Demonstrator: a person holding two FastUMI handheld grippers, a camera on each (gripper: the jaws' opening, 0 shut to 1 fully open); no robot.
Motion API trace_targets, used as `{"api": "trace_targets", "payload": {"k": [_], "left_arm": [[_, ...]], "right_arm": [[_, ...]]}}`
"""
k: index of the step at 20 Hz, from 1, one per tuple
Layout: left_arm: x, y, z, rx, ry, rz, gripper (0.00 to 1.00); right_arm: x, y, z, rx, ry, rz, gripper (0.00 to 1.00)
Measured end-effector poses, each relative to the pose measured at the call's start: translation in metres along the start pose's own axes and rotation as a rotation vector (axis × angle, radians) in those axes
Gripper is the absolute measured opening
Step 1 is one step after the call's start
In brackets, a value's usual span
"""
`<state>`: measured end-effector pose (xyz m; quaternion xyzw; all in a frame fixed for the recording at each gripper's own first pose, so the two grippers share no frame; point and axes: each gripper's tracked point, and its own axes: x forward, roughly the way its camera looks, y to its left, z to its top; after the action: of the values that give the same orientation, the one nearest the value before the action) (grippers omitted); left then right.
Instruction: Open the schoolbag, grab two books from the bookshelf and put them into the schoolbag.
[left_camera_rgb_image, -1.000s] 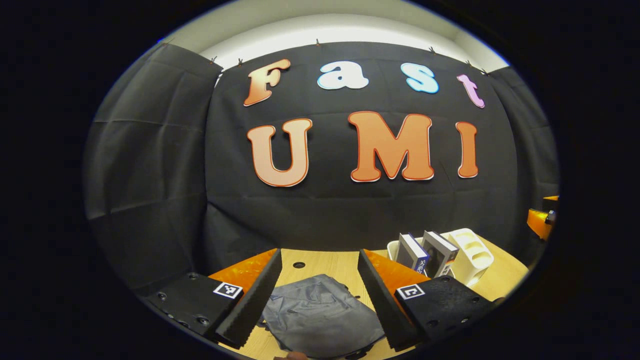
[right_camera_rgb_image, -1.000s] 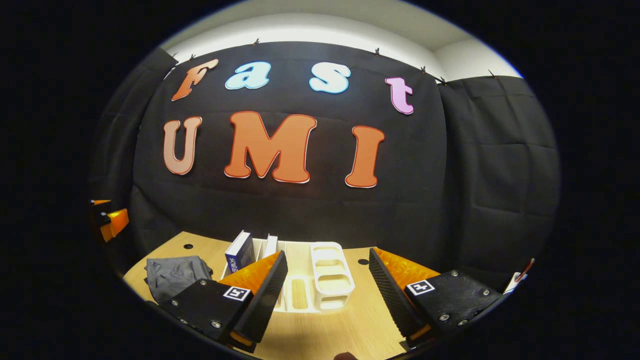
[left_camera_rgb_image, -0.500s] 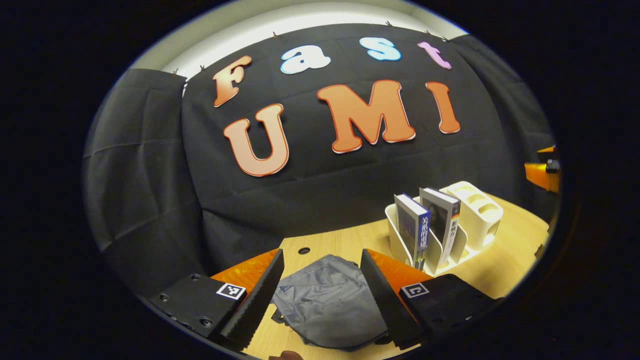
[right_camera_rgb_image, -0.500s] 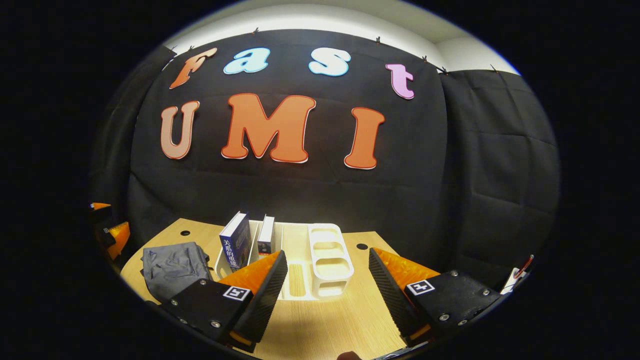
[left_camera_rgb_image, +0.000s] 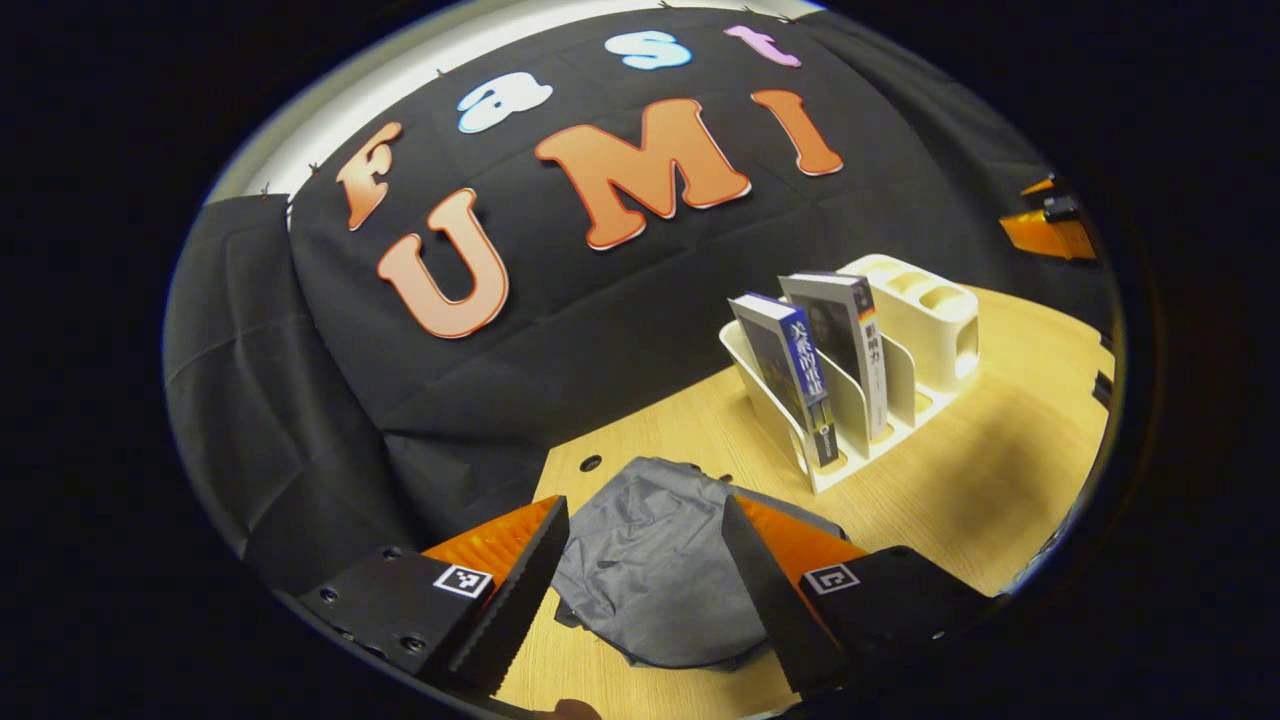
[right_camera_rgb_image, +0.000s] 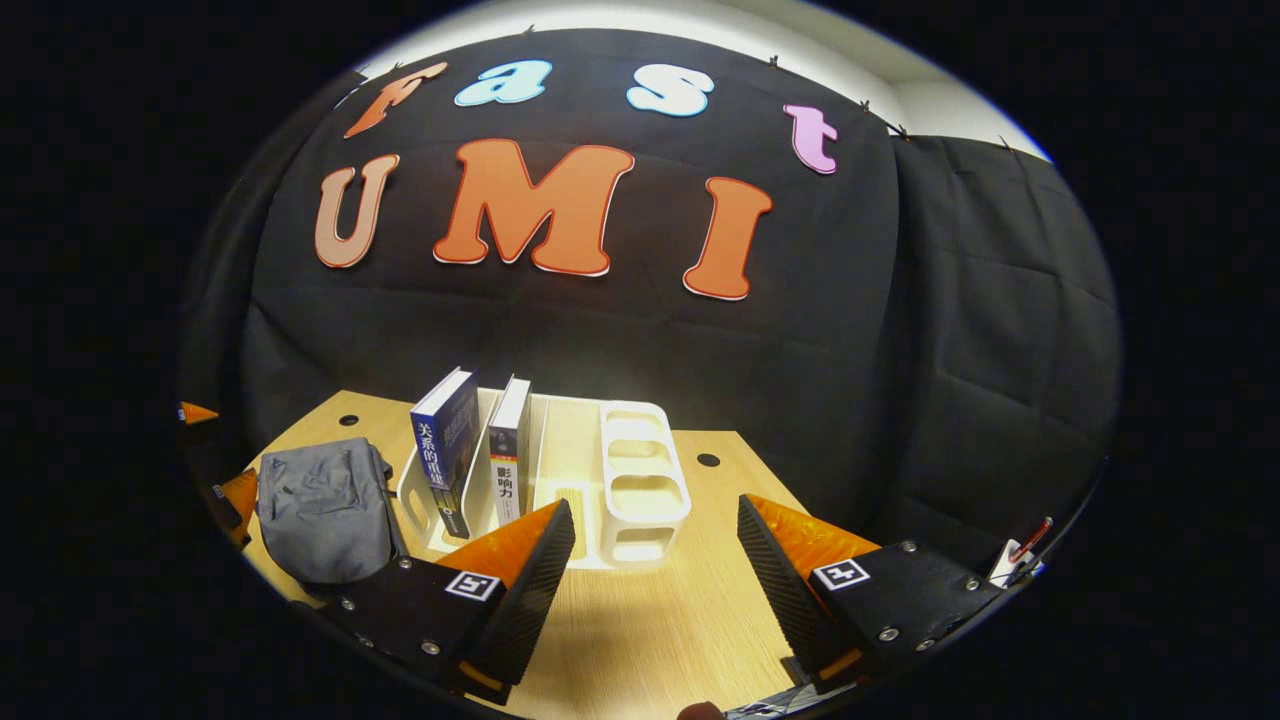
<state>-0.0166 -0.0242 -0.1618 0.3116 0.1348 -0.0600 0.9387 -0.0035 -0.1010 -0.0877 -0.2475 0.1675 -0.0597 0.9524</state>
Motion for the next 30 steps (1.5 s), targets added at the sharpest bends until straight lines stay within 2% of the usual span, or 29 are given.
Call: {"api": "trace_targets", "payload": {"k": [6, 10, 14, 20, 30], "left_arm": [[-0.005, -0.047, -0.047, 0.158, 0.072, -0.064, 0.97], [0.002, -0.072, -0.068, 0.288, 0.079, -0.090, 0.96], [0.012, -0.097, -0.093, 0.367, 0.107, -0.137, 0.97], [0.028, -0.120, -0.121, 0.413, 0.180, -0.184, 0.97], [0.047, -0.112, -0.134, 0.416, 0.257, -0.192, 0.96]], "right_arm": [[0.002, -0.012, -0.018, -0.034, 0.051, -0.021, 0.98], [0.002, -0.018, -0.028, -0.039, 0.088, -0.032, 0.98], [0.001, -0.025, -0.042, -0.062, 0.127, -0.043, 0.98], [0.001, -0.031, -0.059, -0.079, 0.180, -0.045, 0.99], [0.007, -0.024, -0.062, -0.063, 0.209, -0.026, 0.99]]}}
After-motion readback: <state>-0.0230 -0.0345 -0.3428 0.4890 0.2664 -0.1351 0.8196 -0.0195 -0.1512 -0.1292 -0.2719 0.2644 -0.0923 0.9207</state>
